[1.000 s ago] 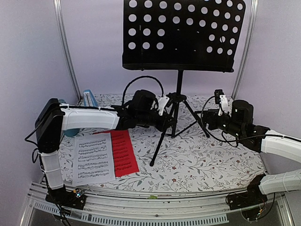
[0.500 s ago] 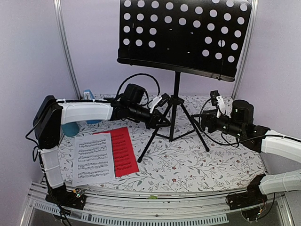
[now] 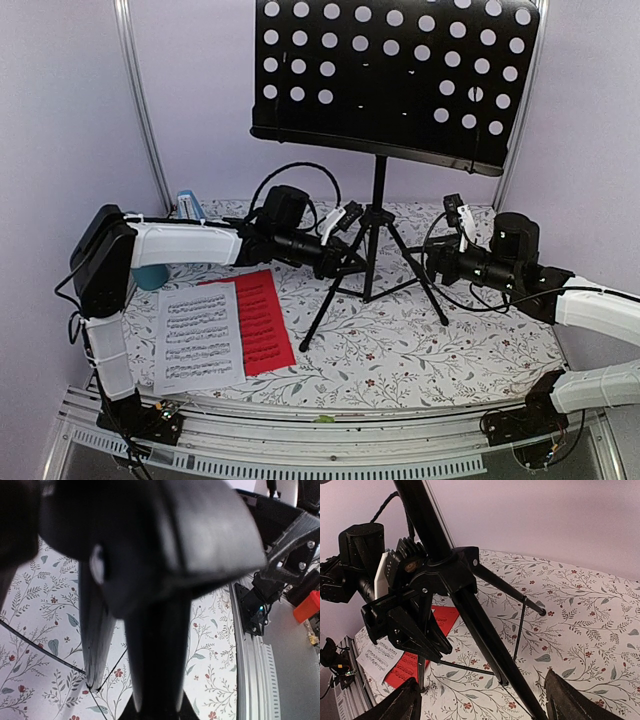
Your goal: Set up the instrument practice props
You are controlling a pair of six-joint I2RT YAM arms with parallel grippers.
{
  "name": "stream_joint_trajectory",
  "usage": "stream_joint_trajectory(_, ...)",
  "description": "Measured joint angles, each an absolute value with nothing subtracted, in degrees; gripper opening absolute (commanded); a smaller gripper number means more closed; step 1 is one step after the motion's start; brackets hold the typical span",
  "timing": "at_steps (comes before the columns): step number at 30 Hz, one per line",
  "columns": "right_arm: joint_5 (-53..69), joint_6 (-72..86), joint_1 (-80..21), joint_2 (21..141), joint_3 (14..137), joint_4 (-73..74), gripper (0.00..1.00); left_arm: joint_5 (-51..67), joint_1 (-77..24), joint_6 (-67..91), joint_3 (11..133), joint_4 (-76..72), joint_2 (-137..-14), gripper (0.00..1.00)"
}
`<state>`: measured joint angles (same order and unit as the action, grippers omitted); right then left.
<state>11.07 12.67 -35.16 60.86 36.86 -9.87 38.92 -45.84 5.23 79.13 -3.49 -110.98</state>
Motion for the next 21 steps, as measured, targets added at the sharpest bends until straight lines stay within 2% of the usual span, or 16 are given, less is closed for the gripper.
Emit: stream_joint_trajectory(21,11.2,14.4,-37.9,60.7,35.4,-9.8,0.86,35.0,-48.0,8.1,70.7,-7.0,-104.8,0.0)
